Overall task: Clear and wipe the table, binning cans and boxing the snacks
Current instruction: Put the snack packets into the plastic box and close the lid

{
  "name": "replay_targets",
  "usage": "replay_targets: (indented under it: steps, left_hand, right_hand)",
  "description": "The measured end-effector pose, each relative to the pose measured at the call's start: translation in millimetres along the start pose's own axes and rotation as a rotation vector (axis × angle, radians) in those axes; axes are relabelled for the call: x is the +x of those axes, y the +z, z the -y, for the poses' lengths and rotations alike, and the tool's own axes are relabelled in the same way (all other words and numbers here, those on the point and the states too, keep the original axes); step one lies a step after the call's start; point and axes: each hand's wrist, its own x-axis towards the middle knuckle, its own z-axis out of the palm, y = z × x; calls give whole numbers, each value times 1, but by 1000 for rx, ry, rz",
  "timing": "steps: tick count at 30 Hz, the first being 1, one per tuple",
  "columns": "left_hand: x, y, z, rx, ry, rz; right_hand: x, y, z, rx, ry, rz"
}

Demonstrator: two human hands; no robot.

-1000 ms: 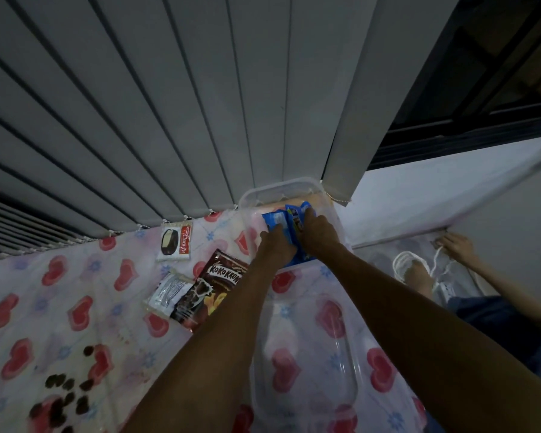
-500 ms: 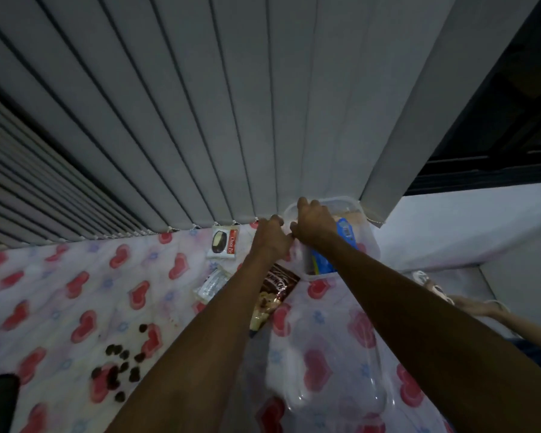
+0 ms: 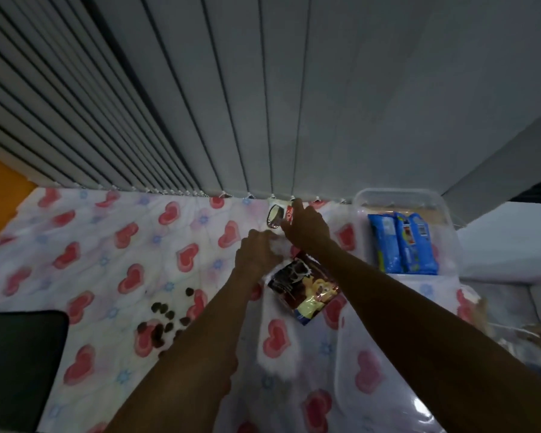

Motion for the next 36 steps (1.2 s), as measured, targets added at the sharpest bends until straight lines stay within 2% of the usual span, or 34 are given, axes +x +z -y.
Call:
replay_targets:
  steps: [5,12,24,28,32,36]
  left_hand:
    - [16,12,23,85,21,59]
    - [19,3,14,168,72,110]
    - [53,8,9,183,193,93]
    - [46,-25,-29,219,218,152]
    - [37,-39,-74,96,259,61]
    - [17,-25,-142,-5,332,-14]
  right_hand:
    - [25,33,21,-10,72,24]
    - [42,42,37,-217,114,56]
    - [54,4,18,-150,110,-4]
    - [52,-35,9,-89,107,34]
    - [40,-83,-13,-19,38,-14]
    - [23,-134,-61,70,92,-95]
